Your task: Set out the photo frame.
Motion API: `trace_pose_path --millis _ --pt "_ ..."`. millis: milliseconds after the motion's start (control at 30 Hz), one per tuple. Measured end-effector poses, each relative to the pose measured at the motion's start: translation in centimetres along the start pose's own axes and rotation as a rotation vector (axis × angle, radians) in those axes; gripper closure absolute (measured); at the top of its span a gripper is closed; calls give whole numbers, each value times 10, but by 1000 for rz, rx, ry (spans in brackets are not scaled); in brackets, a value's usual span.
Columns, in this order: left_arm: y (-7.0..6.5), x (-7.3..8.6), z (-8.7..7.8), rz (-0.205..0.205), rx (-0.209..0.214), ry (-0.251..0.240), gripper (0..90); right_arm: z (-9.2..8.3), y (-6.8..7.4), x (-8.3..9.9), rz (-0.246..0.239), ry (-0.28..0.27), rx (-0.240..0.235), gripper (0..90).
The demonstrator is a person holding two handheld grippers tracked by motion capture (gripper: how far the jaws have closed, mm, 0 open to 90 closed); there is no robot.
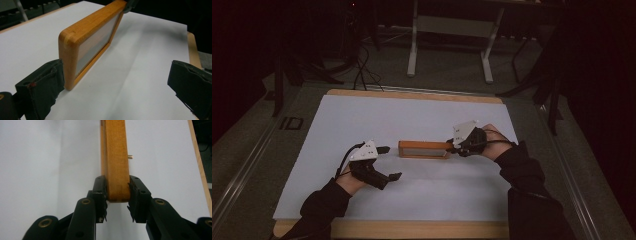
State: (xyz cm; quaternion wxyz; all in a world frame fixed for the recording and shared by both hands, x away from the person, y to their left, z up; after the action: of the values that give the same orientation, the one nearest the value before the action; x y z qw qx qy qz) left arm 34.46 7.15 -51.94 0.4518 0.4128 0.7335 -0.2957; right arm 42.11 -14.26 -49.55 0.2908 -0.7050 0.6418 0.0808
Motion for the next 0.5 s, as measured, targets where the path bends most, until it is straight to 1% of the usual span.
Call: trace_pose_path --millis 33,67,133,233,267,300,367,500 --pt "0 0 0 -2 -3 -7 16 1 -3 0 2 1 -8 690" --pt "1 0 0 -7 -7 -11 16 1 -7 0 14 11 -13 688" --pt "2 1 0 -13 -5 -13 16 3 -13 0 15 24 -19 683" --pt "2 3 1 -15 -6 -9 16 6 -23 0 43 38 -40 677" --pt "2 4 2 -14 -6 -5 16 7 -25 0 56 37 -51 677" --pt "2 4 2 -16 -6 -5 16 8 -29 0 81 35 -69 675" --pt "2 5 3 -18 -5 -6 16 10 -34 1 111 26 -79 671" --pt "3 5 2 -19 -5 -9 16 13 -42 2 142 9 -103 668"
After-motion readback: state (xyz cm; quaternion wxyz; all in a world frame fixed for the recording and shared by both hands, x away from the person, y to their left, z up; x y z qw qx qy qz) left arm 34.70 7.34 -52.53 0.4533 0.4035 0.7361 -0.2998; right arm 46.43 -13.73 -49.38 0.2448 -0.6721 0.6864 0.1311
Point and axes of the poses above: each handheld gripper's, and its own axes: z roughly forward along the jaws, x roughly out of its underside, y roughly to its left, the point moved 9 cm from there along z, roughly forward along the jaws
